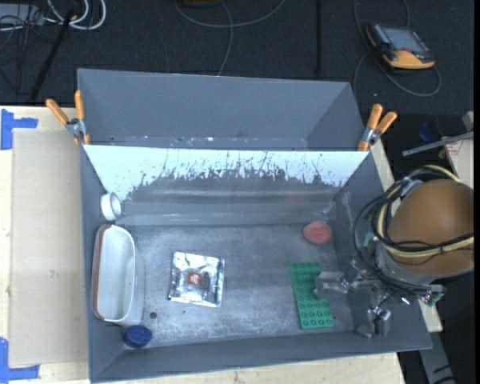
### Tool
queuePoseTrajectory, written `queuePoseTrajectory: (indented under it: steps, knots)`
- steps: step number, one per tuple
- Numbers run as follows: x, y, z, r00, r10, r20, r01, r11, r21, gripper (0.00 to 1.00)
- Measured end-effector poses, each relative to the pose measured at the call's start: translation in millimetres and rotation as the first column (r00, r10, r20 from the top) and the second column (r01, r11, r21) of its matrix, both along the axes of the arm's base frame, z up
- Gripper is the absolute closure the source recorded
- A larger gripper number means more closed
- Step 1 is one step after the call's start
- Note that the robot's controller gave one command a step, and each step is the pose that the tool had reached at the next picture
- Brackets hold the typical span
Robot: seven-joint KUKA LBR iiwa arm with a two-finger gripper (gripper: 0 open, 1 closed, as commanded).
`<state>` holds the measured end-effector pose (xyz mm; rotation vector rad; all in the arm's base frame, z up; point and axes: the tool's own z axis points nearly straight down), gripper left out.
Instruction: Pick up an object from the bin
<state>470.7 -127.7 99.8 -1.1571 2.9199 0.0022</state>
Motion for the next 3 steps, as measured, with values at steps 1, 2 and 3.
queuePoseTrajectory:
  steps: [1,2,3]
  knots:
    - [0.7,52,7,0.949,0.314,-0.001,-0.314,0.949,0.001,0.00]
    - [34.5,50,-31,0.899,0.439,-0.001,-0.439,0.899,0.001,0.00]
    - [34.2,51,-32,0.900,0.437,-0.002,-0.437,0.900,0.003,0.00]
